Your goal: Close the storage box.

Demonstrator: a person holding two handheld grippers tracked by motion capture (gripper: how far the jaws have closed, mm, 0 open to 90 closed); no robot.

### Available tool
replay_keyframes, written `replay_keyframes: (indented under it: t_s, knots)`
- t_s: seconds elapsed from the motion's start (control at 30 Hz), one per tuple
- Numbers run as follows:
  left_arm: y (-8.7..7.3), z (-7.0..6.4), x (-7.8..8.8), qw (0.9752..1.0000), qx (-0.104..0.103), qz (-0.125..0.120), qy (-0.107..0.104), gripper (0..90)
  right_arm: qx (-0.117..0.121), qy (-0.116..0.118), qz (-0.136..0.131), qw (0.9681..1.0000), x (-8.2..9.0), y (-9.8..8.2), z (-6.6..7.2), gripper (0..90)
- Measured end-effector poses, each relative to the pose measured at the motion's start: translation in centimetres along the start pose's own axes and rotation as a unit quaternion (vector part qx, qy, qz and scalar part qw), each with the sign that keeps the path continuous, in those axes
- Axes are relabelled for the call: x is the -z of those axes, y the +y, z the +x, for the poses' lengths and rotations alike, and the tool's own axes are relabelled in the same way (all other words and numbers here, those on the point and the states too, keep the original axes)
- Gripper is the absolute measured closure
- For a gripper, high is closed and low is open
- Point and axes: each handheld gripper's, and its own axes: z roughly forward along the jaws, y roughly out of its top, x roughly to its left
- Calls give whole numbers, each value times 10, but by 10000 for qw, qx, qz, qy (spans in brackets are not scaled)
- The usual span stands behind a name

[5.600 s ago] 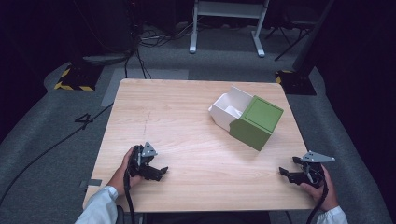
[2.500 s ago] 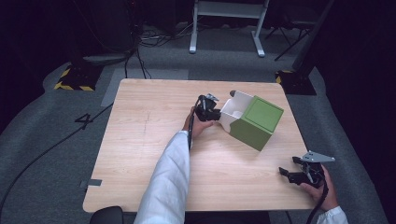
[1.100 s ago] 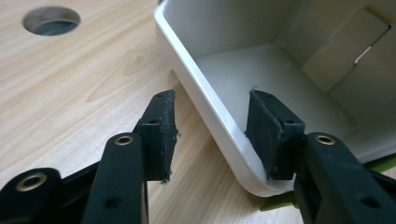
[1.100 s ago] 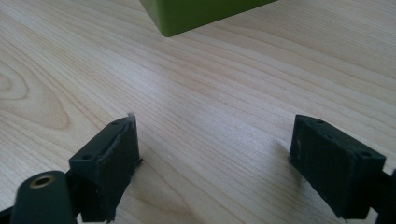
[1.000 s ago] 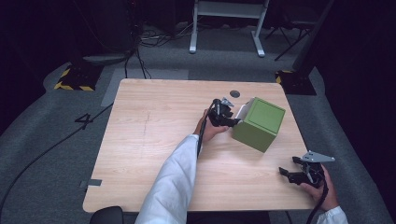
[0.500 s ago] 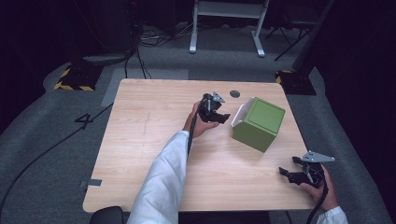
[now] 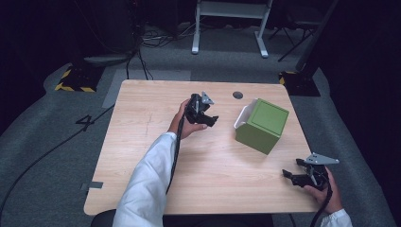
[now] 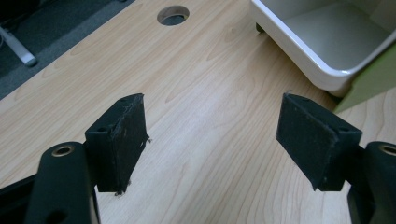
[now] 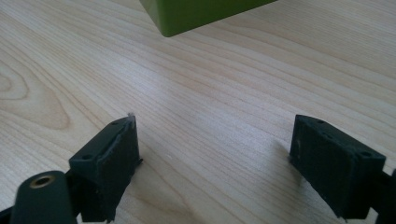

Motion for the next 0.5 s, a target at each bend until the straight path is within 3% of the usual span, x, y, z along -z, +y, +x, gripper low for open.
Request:
replay_keyframes:
  t_s: [0.17,0.37,0.5]
  knots:
    - [-7,-5,9,9992,-342,185,-4,187,0,0,-1,10000,0,0,0,156]
    - [-18,-11,19,9986,-476,217,68,179,0,-2,0,10000,0,0,0,156]
    - [-27,-19,26,9968,-678,348,252,179,-2,-1,0,10000,0,0,0,156]
